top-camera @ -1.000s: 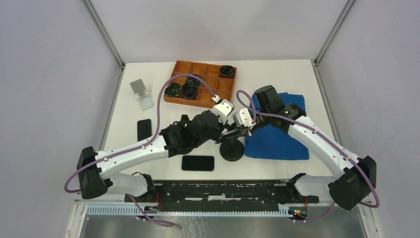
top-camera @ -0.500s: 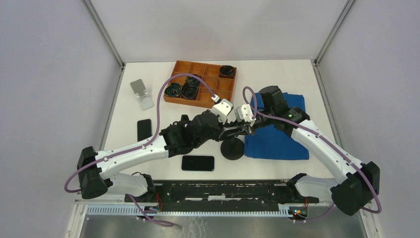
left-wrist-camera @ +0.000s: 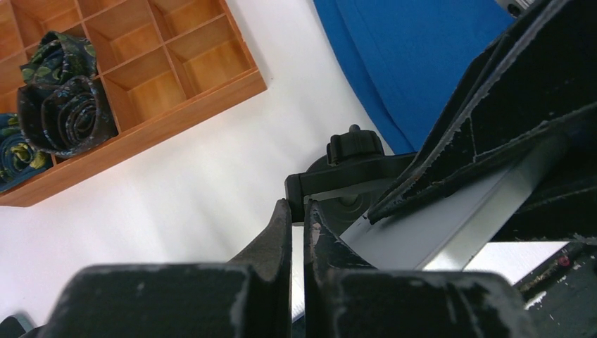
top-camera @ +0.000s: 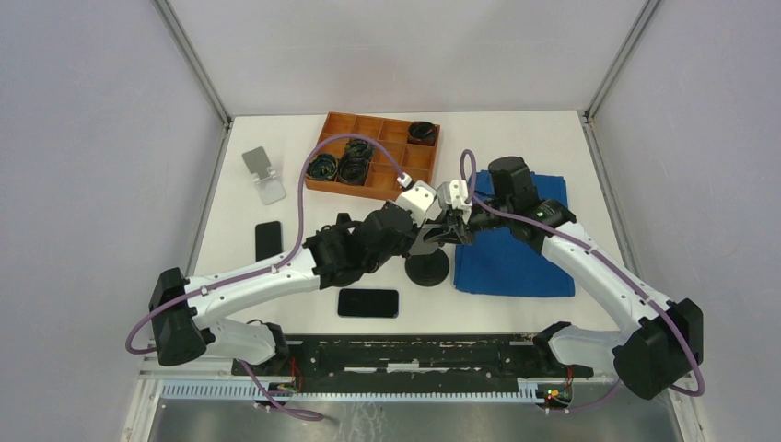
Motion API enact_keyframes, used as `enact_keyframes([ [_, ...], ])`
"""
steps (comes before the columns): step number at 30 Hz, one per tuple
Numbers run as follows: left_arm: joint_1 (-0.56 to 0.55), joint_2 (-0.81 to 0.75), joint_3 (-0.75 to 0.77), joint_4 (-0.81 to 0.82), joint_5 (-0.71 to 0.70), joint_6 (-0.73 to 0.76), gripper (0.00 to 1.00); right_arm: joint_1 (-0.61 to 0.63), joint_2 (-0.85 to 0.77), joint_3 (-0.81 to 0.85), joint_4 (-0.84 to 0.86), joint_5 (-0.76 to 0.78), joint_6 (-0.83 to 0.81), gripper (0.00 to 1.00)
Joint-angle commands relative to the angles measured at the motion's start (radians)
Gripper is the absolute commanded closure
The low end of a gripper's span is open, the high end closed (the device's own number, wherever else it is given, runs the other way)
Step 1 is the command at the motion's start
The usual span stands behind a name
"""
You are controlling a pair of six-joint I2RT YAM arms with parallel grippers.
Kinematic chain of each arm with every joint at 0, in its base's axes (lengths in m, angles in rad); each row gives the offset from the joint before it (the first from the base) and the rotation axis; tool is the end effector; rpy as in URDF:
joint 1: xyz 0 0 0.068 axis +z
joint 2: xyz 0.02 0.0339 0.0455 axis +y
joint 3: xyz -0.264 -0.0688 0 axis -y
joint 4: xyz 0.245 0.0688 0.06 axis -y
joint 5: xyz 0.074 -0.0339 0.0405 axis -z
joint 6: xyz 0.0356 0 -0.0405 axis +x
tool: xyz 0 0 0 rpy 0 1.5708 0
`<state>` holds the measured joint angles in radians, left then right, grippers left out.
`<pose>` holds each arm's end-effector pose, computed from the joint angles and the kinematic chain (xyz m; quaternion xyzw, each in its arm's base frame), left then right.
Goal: Place the phone on the phone stand
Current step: Install the phone on the phone stand.
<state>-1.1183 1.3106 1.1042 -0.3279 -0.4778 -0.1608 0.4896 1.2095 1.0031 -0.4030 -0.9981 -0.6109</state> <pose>0.1437 -0.2582 0.3233 0.2848 0.8031 -0.1223 0.5089 0.2112 0.1465 0.3156 -0.5957 0.5479 0.3990 0.4310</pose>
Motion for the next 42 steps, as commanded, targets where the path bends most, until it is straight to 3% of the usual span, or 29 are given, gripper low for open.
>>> enact_keyframes([
  [1, -0.006, 0.008, 0.066, 0.004, -0.076, 0.056, 0.98, -0.036, 0.011, 0.006, 0.08, 0.182, 0.075, 1.0],
  [42, 0.037, -0.031, 0.019, 0.007, -0.143, 0.061, 0.98, -0.09, 0.038, 0.007, 0.085, 0.416, 0.19, 1.0],
])
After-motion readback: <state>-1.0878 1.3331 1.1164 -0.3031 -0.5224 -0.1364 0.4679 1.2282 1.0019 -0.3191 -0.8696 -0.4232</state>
